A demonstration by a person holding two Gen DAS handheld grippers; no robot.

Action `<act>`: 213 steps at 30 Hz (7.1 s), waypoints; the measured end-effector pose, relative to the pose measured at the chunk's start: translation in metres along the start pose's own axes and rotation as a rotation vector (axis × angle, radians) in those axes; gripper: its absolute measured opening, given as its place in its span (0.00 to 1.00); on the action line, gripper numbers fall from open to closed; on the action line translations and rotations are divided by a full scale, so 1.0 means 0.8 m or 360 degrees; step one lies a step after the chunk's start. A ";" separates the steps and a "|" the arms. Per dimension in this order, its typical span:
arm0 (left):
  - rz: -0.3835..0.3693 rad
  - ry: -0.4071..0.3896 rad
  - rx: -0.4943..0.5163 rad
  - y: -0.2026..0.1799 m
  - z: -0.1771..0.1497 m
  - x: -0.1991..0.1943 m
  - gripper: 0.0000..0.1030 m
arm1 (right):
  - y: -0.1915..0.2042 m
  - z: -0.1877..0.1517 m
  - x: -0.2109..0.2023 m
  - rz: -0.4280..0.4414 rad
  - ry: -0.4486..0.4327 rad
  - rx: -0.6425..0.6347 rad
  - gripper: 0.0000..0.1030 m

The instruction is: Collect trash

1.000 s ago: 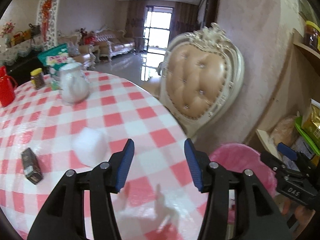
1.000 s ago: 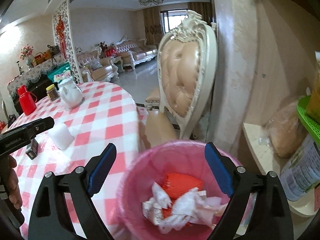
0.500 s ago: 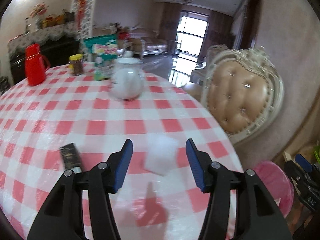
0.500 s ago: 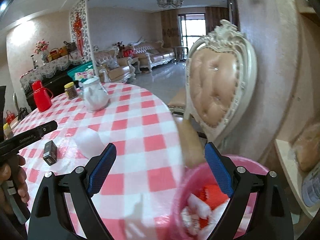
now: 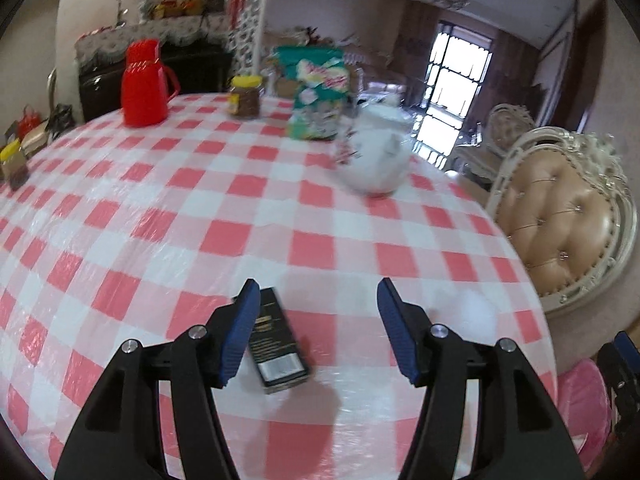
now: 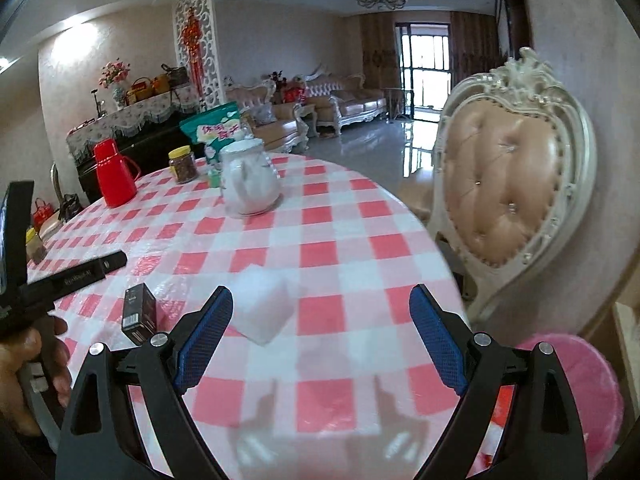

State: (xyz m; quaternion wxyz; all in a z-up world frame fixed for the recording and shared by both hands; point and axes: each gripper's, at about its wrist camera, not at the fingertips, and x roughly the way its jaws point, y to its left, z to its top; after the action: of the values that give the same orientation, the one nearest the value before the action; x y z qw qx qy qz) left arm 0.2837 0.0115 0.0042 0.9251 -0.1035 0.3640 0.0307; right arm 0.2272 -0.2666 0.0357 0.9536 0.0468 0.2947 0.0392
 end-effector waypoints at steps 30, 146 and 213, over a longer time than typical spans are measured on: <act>0.0165 0.0386 -0.0057 0.039 -0.040 0.103 0.37 | 0.091 -0.017 0.160 -0.0018 0.0217 0.0018 0.82; -0.0776 0.0135 0.0802 -0.399 -0.178 -0.102 0.37 | -0.290 -0.104 -0.114 -0.0442 0.0088 0.0286 0.63; -0.0842 0.0397 0.0787 -0.372 -0.265 -0.101 0.80 | -0.304 -0.171 -0.173 -0.0445 0.0137 0.0263 0.82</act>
State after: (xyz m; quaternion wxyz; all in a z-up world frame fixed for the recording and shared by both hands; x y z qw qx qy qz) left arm 0.1224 -0.3231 -0.0418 0.8467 0.0295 0.4310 -0.3105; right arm 0.0473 -0.5132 -0.0268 0.9292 0.0818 0.3412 -0.1163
